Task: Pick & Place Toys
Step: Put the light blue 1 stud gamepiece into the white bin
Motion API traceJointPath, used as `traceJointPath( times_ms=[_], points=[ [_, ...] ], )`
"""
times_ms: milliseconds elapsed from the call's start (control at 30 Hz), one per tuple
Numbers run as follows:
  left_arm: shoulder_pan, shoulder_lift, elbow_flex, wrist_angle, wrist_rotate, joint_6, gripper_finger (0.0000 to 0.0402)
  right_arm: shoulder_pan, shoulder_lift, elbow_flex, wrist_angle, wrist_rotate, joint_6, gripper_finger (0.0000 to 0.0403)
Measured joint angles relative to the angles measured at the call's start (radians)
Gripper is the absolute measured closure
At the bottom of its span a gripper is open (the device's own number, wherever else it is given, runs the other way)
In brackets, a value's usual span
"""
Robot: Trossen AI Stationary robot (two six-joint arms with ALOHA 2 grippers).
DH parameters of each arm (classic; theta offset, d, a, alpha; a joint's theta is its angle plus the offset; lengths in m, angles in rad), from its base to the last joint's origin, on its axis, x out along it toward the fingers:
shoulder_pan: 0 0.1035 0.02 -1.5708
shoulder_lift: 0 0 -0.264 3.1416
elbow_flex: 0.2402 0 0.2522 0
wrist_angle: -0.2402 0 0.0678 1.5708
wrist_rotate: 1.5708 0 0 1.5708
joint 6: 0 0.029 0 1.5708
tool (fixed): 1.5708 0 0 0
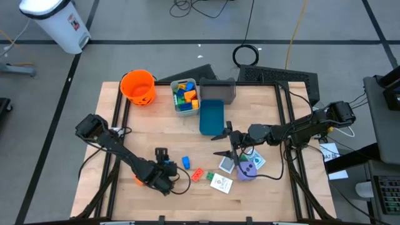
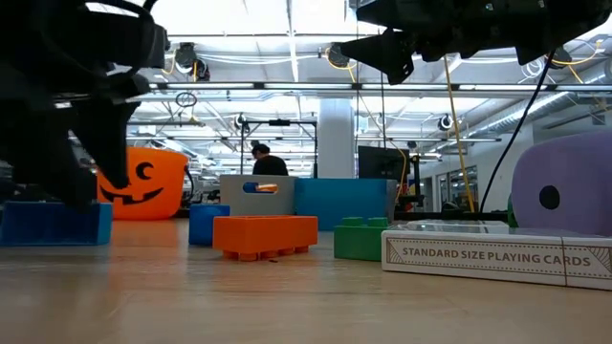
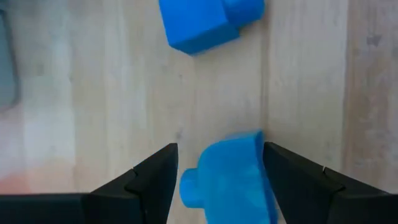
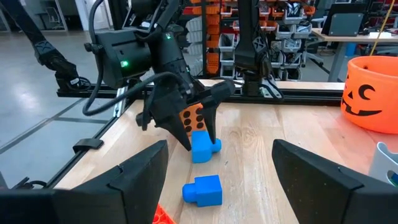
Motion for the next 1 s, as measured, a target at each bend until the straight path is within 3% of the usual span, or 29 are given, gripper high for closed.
traceJointPath(
  times_ms=[133,333,700,867,1000],
  points=[
    [-0.003,0.000,0.000,-0.003,0.064,-0.051,0.0161,0.000,0.000,0.000,0.000,0.000,0.000,0.0122],
    [-0.001,0.000,0.000,-0.076,-0.031,-0.137,0.0161,0.000,0.000,0.000,0.000,0.000,0.000,0.0122],
    [0.006,0.003,0.000,-0.079,-0.015,-0.222,0.0160,0.000,0.000,0.000,0.000,0.000,0.000,0.0122],
    [0.022,0.062,0.000,-0.090,0.071,-0.226,0.0160,0.000,0.000,0.000,0.000,0.000,0.000,0.0122],
    [0.036,0.111,0.005,-0.119,0.077,-0.238,0.0160,0.000,0.000,0.000,0.000,0.000,0.000,0.0122]
  ],
)
